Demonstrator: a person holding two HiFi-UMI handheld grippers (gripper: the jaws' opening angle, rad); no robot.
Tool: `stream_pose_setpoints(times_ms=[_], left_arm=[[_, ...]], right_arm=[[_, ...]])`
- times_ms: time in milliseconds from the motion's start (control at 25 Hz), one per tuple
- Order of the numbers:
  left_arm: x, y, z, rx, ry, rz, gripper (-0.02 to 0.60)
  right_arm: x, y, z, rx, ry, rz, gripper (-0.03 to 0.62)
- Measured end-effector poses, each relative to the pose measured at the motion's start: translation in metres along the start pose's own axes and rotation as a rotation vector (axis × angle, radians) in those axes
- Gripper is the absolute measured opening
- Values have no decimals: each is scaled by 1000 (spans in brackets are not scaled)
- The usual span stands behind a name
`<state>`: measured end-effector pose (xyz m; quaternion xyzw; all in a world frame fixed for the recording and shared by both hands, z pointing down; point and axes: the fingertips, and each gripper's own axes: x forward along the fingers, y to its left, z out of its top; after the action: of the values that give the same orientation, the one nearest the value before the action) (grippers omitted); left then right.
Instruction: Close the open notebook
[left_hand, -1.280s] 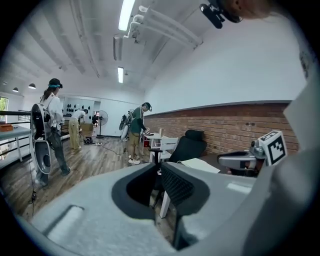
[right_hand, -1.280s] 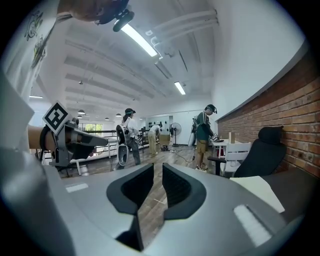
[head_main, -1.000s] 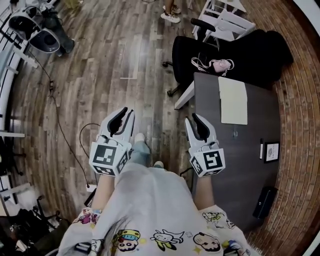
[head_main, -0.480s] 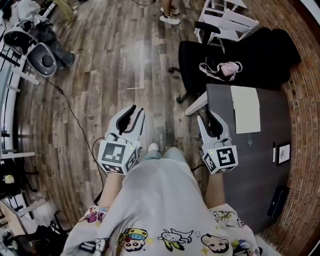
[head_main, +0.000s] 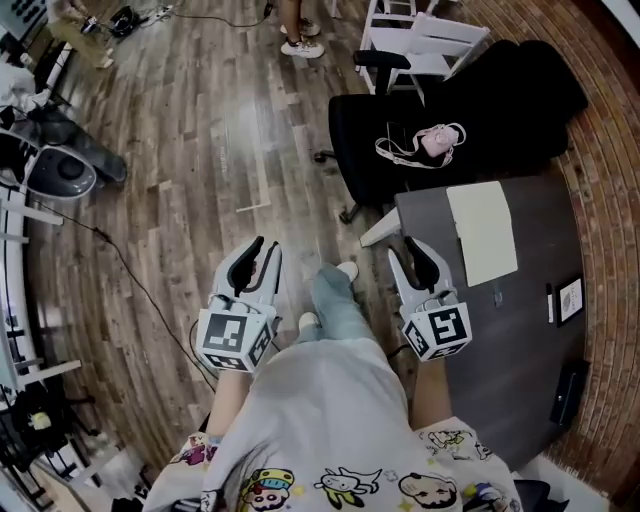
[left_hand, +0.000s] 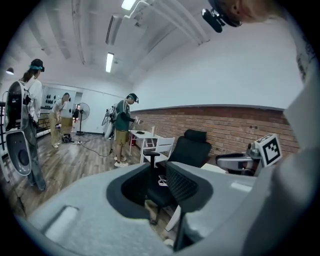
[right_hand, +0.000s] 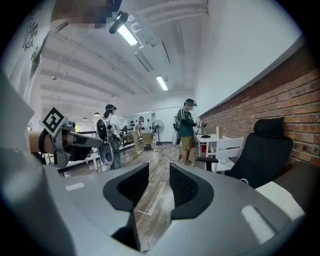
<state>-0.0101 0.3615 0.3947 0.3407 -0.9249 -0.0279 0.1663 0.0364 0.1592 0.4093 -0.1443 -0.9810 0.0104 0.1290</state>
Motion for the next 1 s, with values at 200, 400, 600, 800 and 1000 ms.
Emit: stream_pose_setpoints(times_ms=[200,400,600,800,1000], left_arm=[[73,-18,23,46,11,-120,88],[152,-51,57,98,20,-261,89],[222,-89,84,148,38,-400,89],[278,-136,95,192,52,-559,87],[322,-201,90,219,94,-753,87]], right_arm=[[24,-60,3,41,-12,-103,127],[28,-121,16,79,-23,-208,127],[13,-182,21,126,-35,-344,126],[-18,-223,17,173,-57,-500,127],[-63,-256,8,212,-63,-682,127]])
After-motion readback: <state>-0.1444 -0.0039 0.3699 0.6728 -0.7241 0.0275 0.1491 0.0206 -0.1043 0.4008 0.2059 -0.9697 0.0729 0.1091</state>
